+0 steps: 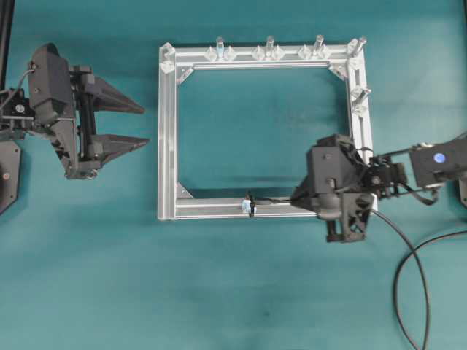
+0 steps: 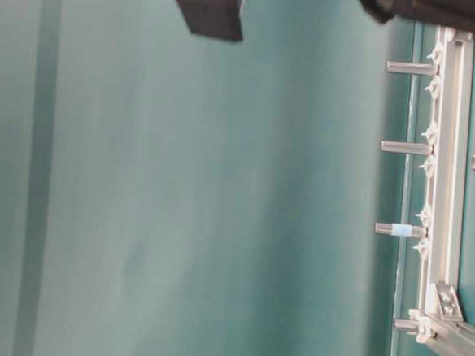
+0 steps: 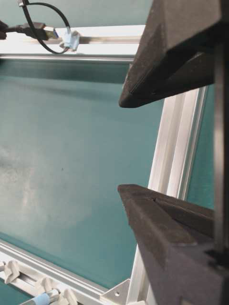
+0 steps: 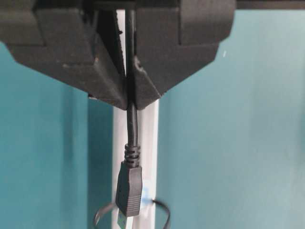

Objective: Insert the wire through the string loop located in the center.
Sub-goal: 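Move the right gripper left, pushing the plug through the zip-tie loop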

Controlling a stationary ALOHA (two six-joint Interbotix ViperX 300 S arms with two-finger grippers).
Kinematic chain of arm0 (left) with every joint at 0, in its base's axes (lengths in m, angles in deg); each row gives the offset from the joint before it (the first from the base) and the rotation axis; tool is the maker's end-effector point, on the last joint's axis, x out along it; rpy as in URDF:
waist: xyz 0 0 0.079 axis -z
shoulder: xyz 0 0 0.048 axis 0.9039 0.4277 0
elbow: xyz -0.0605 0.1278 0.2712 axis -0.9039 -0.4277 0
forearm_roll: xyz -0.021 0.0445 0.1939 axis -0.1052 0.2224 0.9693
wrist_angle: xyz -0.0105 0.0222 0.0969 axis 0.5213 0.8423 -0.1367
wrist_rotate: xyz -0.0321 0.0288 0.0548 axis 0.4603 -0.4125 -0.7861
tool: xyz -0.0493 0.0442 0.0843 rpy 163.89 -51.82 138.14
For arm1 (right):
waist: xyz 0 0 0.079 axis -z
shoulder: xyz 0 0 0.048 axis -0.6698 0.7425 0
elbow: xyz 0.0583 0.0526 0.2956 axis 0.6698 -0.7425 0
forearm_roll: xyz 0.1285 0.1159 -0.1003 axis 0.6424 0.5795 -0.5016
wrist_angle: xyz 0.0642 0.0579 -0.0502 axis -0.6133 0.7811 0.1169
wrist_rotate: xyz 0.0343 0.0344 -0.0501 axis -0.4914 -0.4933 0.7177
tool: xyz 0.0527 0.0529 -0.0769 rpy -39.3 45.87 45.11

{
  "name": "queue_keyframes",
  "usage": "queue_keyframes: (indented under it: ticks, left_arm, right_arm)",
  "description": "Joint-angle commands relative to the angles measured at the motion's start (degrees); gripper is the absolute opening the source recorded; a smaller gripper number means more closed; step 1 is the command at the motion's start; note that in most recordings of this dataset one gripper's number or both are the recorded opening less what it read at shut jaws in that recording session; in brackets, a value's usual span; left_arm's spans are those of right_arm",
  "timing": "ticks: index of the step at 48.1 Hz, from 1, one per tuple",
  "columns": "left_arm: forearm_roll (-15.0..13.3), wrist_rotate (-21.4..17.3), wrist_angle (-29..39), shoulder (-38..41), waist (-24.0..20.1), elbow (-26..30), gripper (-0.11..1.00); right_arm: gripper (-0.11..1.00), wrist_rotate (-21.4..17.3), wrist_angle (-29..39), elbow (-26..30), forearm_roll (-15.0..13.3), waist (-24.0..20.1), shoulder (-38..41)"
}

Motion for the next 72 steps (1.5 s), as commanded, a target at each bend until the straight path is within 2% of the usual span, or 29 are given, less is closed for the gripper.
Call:
queue_keyframes:
  ticks: [1,35,61,72]
  left_arm:
    - [0.0,0.4,-0.3,-0.1,0.2,1.1,0.76]
    - [0.1,0.4,-0.3,-0.1,0.2,1.1,0.76]
    - [0.0,0.4,-0.2,-0.1,0.2,1.1,0.75]
    - [0.0,0.4,-0.2,1.7,1.5,2.7,0.75]
  right_arm:
    - [0.08,0.1,-0.4,2.8,-0.4,0.7,0.4]
    - [0.08,0.2,-1.3,9.8,-0.4,1.1,6.8]
    - [0.08,0.1,-1.3,10.0,-0.4,1.1,7.1]
    - [0.08,0.1,-1.1,9.8,-0.4,1.1,7.1]
